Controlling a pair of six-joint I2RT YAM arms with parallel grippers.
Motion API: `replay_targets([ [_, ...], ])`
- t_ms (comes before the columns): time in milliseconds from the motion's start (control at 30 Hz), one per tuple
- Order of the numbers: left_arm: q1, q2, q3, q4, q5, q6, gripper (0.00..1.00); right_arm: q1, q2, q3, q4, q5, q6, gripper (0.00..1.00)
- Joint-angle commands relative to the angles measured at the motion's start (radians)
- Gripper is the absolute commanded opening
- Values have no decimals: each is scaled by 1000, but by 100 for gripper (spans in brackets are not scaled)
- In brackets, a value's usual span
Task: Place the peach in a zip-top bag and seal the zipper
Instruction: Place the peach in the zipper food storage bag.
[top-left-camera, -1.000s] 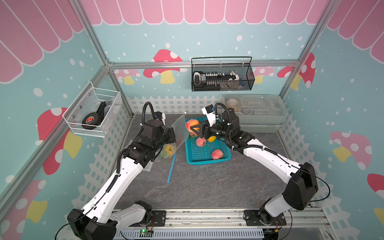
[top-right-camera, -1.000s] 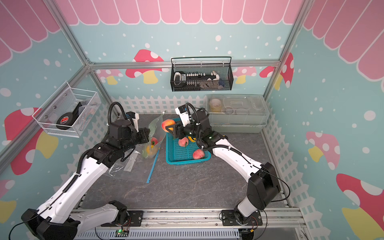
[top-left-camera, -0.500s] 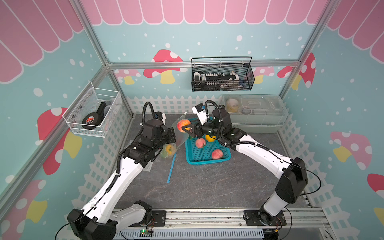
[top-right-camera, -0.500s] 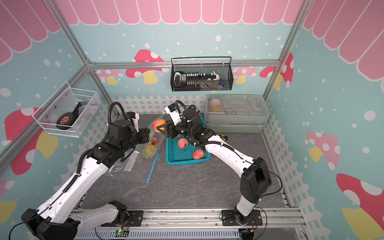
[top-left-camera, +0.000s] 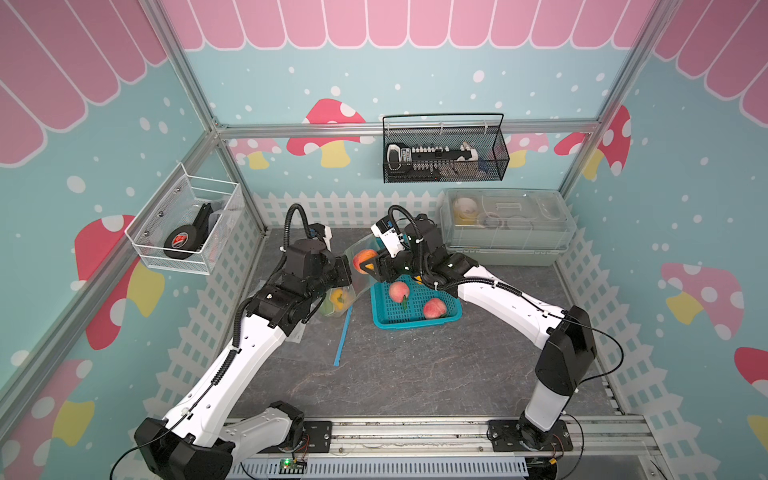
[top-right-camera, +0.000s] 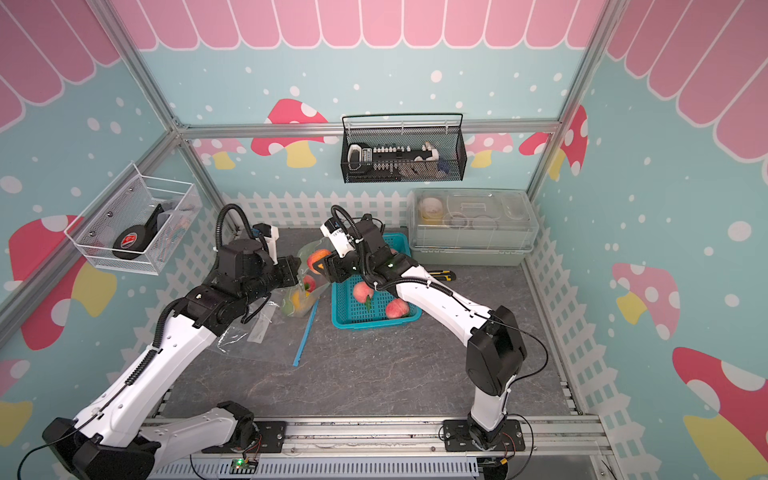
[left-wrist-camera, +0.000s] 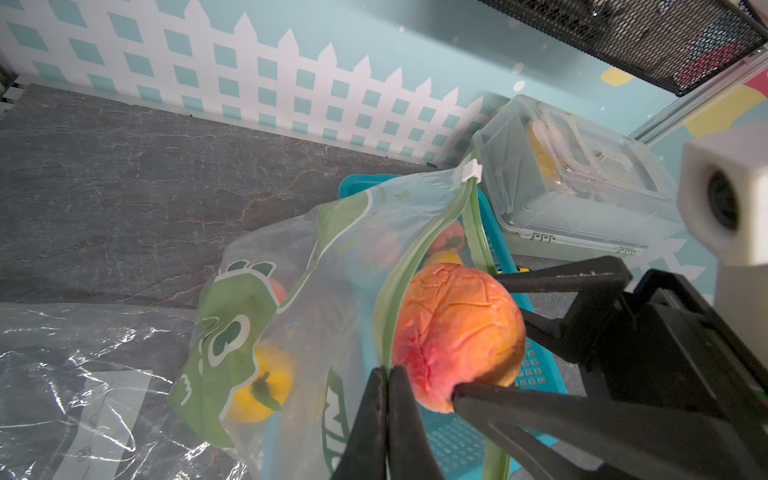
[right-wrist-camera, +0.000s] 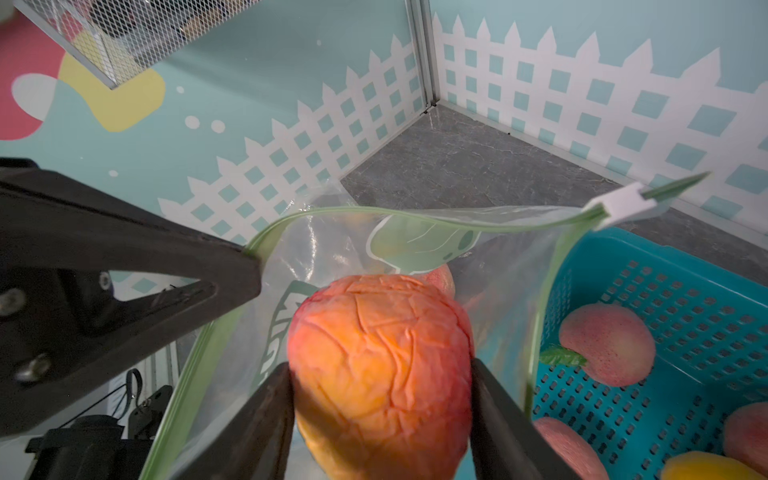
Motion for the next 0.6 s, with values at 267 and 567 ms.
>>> replay_targets([
  [267,-3,-17,-16,27,4,-15,0,15,-4,17,-22,52,-47,75],
  [567,-3,-17,-21,27,0,-13,0,15,-122,-139,110,248,-31,75],
])
